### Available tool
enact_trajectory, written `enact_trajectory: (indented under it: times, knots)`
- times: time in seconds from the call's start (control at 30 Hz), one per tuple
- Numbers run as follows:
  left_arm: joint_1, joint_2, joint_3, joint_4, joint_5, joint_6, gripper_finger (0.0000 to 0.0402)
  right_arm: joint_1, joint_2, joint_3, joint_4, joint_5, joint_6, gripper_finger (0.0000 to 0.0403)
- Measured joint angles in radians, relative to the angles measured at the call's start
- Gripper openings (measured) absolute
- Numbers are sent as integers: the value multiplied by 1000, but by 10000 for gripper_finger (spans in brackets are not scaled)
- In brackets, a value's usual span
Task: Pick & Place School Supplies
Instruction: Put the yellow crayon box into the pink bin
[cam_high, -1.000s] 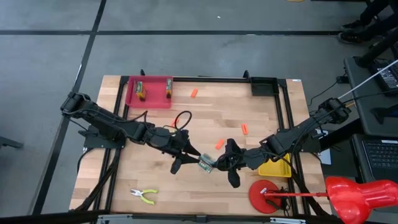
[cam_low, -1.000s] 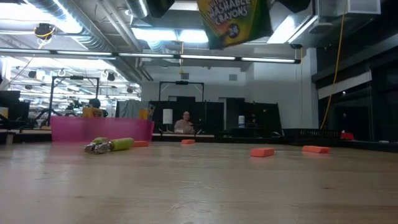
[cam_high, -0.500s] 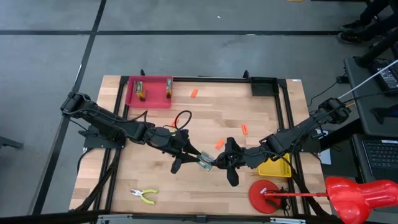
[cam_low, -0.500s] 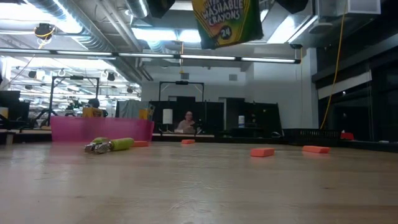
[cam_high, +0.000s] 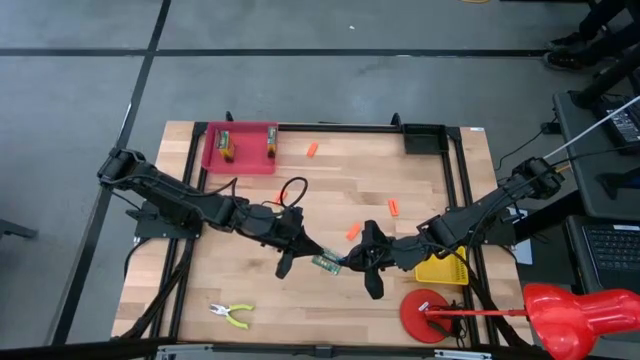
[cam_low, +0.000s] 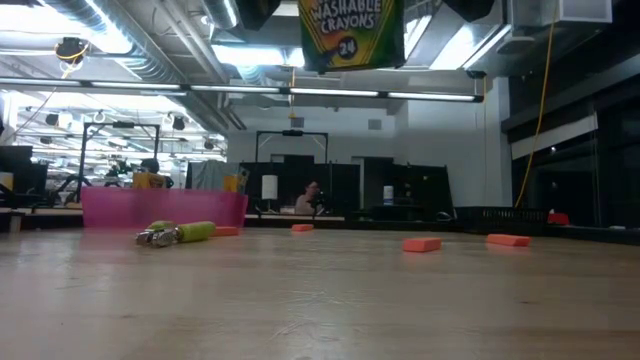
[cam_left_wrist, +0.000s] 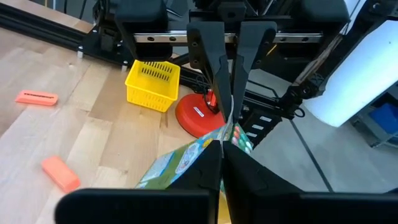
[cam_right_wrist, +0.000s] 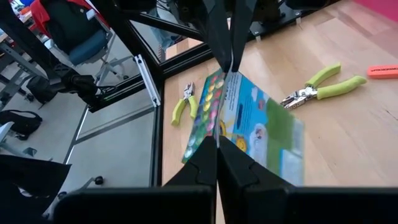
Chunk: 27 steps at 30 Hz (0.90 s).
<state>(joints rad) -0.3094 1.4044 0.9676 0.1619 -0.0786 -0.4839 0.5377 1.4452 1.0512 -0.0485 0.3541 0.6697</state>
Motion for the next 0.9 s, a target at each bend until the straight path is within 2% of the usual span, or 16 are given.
enact_trajectory:
  times: [0.3,0.63,0.77,0.9]
  knots:
    - [0,0,0,2,3,0,3,0,0,-1,32,0,-4,8]
    - [0,1,0,-24,-20,0,2,0,0,-1,60,100,-8,119]
    - [0,-4,0,-151,-142,-35,2,0,0,-1,53,167,-8,158]
    - [0,-31,0,-314,-383,-152,2,-1,0,-1,48,249,4,176]
